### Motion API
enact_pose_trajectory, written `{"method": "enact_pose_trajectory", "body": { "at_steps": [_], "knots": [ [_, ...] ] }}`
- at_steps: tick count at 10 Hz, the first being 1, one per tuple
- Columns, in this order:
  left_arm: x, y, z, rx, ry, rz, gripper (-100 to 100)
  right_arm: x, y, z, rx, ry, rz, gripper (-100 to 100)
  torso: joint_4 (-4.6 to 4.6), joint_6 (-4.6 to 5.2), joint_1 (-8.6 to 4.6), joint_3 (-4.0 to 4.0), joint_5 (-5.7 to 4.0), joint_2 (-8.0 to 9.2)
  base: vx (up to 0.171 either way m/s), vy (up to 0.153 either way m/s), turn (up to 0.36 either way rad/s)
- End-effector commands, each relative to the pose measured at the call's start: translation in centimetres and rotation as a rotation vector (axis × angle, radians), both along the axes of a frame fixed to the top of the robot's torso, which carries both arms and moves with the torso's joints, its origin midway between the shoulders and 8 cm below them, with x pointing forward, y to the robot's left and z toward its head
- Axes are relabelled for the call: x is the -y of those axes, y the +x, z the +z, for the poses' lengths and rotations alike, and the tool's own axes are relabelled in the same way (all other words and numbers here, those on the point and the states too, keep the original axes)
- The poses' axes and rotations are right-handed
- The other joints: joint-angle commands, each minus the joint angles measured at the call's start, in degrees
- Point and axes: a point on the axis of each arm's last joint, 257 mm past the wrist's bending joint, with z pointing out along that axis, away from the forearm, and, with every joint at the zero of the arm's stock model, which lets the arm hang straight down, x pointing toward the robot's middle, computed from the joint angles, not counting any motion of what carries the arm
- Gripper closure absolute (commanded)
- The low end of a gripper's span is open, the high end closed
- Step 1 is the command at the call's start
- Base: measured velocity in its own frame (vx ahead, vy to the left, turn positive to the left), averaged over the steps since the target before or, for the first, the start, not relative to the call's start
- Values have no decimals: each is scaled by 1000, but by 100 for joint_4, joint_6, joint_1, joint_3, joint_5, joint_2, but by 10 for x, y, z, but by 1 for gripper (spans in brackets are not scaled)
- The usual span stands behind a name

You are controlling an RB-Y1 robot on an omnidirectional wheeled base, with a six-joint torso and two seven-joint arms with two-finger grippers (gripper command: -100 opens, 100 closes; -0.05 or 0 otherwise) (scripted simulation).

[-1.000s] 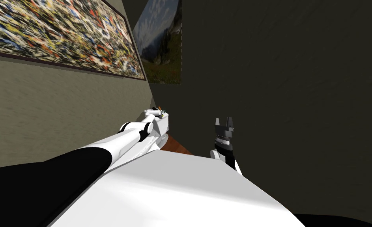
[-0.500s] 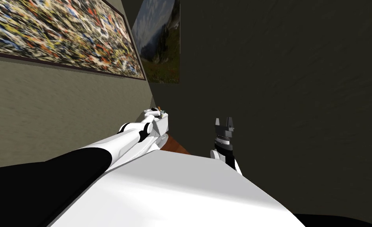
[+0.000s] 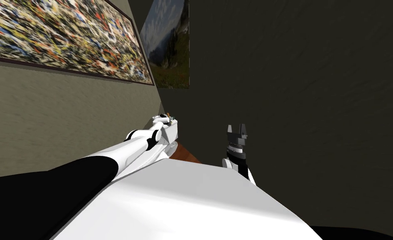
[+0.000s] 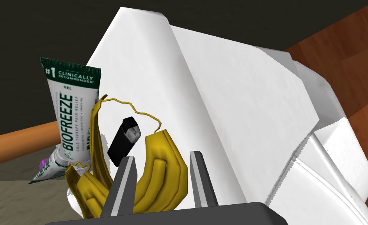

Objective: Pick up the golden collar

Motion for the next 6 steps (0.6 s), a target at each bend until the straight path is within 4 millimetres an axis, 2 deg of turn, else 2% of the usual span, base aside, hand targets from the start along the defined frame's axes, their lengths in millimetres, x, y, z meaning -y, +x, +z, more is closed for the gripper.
{"method": "enact_pose_trajectory", "body": {
  "at_steps": [1,6],
  "knots": [
    [-1,5,11,16,8,11,100,0,0,0,0,0,0,0,0,0,0,0,0,0,-34,50,-99],
    [4,8,17,14,8,46,100,0,0,0,0,0,0,0,8,1,20,15,3,23,-63,59,-77]
  ]
}}
